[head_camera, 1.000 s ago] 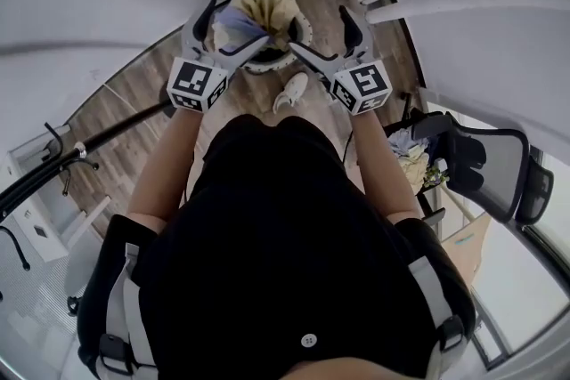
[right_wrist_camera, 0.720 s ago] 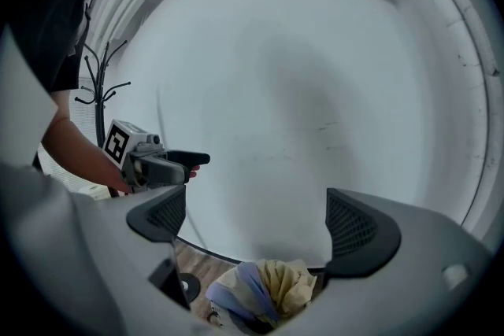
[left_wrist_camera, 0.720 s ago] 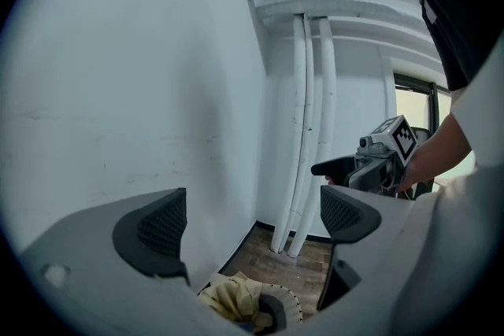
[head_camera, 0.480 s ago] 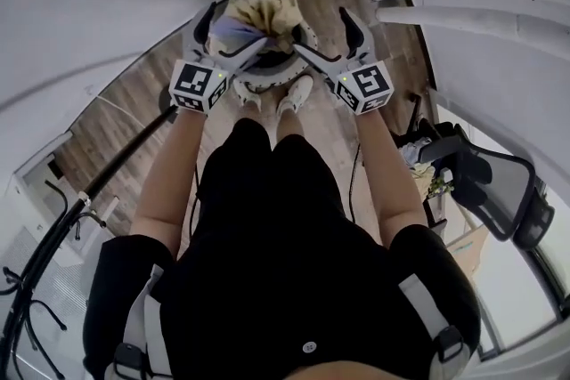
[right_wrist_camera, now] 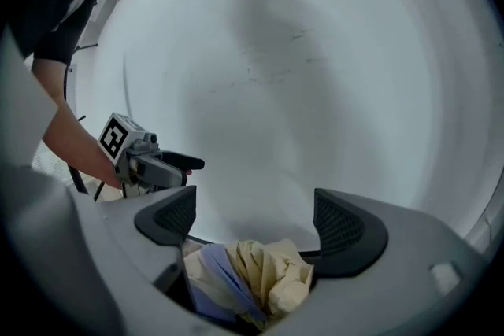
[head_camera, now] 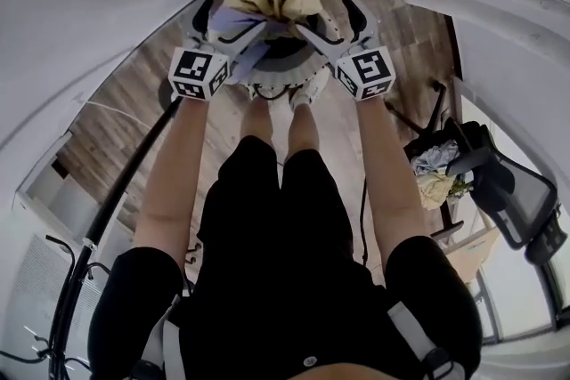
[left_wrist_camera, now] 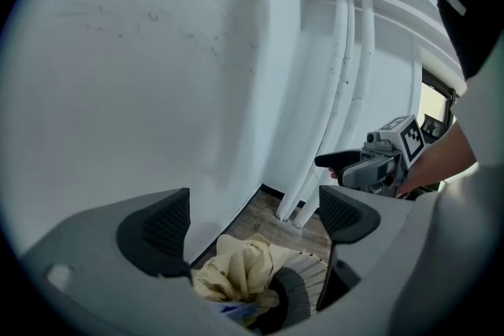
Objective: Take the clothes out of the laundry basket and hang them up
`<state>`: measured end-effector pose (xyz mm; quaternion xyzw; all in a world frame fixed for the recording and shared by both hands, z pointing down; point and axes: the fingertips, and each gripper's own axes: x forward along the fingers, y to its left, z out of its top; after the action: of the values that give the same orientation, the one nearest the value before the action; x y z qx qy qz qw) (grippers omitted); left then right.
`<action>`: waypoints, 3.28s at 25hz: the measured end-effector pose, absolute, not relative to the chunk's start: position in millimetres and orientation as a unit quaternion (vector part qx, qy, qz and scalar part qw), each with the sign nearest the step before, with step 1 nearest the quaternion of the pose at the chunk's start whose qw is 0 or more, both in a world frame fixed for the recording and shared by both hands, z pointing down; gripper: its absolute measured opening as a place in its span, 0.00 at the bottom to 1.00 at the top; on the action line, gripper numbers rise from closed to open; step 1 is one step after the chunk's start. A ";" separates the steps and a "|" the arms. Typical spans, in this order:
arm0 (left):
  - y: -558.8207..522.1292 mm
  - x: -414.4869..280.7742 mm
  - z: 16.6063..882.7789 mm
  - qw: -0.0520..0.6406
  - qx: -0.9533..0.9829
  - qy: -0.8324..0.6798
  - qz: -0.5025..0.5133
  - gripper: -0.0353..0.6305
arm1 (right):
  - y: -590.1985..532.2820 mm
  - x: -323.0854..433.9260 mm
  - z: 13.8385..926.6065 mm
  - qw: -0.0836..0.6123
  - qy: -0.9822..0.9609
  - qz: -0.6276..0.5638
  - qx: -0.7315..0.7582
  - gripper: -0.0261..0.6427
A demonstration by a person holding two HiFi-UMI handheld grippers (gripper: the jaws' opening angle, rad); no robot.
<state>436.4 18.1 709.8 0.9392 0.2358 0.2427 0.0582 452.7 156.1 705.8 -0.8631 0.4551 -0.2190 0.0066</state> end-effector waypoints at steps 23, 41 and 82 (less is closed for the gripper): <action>-7.3 465.7 983.6 0.000 0.857 0.264 0.443 0.79 | 126.0 497.4 983.6 -0.034 0.438 -0.429 -0.789 0.63; -6.6 477.5 1061.9 -0.046 0.794 0.279 0.539 0.64 | 123.0 499.5 1059.2 -0.070 0.452 -0.521 -0.721 0.48; 32.7 501.4 770.9 -0.012 0.933 0.210 0.293 0.08 | 162.3 519.4 767.2 -0.007 0.347 -0.296 -0.890 0.09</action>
<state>501.4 32.7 770.9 0.9328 0.2099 0.2926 -0.0124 519.4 162.3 767.2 -0.8897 0.3472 -0.2965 -0.0070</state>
